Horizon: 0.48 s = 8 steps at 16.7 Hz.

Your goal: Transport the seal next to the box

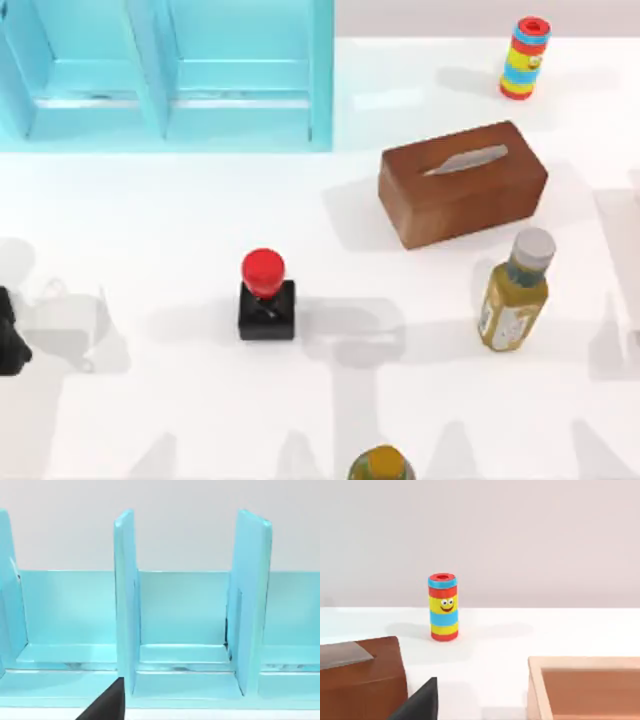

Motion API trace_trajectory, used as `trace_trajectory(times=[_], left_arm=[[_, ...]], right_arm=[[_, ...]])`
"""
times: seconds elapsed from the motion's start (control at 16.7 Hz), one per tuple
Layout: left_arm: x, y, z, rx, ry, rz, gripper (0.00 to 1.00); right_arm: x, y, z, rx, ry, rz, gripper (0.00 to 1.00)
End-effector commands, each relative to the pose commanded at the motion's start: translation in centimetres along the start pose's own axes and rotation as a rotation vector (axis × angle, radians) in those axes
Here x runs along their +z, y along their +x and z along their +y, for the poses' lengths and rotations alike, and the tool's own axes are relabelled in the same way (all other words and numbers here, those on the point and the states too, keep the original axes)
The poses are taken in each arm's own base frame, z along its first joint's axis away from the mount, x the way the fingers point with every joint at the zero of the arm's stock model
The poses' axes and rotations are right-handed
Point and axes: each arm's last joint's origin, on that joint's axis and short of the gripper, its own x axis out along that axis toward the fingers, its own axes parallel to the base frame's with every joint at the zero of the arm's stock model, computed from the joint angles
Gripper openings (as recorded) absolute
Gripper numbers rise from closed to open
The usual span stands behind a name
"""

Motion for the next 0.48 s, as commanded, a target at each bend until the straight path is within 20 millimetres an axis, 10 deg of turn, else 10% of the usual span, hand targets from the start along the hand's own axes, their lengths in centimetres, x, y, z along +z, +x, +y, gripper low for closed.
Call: trace_trajectory(times=[0.48], left_arm=[[0.0,0.0,0.0,0.000,0.000,0.000,1.00]], right_arm=[[3.7,0.3,0.8,0.061,0.062,0.115,1.00]])
